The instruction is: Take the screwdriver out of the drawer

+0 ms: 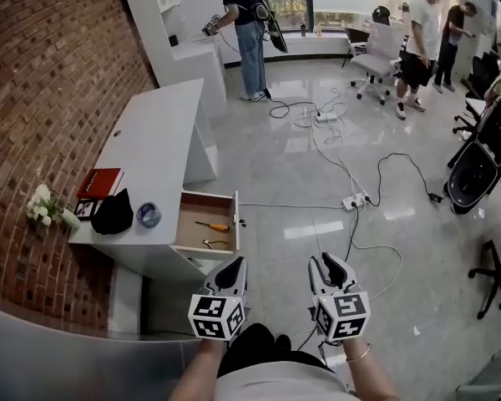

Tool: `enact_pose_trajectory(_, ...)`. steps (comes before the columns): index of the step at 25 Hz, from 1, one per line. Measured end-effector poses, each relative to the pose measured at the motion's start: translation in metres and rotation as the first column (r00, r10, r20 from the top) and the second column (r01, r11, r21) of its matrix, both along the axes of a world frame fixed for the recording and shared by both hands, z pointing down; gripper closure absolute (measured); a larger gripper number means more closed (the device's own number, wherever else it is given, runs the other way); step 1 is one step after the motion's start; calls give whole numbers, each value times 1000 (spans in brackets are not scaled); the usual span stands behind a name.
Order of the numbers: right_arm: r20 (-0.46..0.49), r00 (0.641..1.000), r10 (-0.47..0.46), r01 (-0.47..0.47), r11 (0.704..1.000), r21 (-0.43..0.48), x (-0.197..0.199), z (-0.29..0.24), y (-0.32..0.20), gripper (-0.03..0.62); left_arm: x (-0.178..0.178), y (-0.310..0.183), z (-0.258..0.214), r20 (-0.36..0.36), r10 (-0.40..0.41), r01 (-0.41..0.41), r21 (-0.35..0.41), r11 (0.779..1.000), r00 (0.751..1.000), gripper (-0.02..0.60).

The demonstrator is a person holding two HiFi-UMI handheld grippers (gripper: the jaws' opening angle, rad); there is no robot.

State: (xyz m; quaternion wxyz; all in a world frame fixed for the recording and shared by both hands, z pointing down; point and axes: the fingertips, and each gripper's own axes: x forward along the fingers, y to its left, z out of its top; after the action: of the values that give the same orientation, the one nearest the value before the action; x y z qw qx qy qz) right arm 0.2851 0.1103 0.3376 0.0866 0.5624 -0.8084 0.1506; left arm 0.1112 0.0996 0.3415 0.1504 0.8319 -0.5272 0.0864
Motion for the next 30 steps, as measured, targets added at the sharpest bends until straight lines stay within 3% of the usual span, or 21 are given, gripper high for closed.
enact_pose_trajectory(9,21,999,40,-40,999,-29,5,13,-38,499,-4,-38,15,13,-4,4,-31,1000,1000,589)
enact_pose_trajectory(30,21,997,75,-73,993,-90,-58,21,-244,499,-69,-243,30,-38,-9,7,-71,997,999,589)
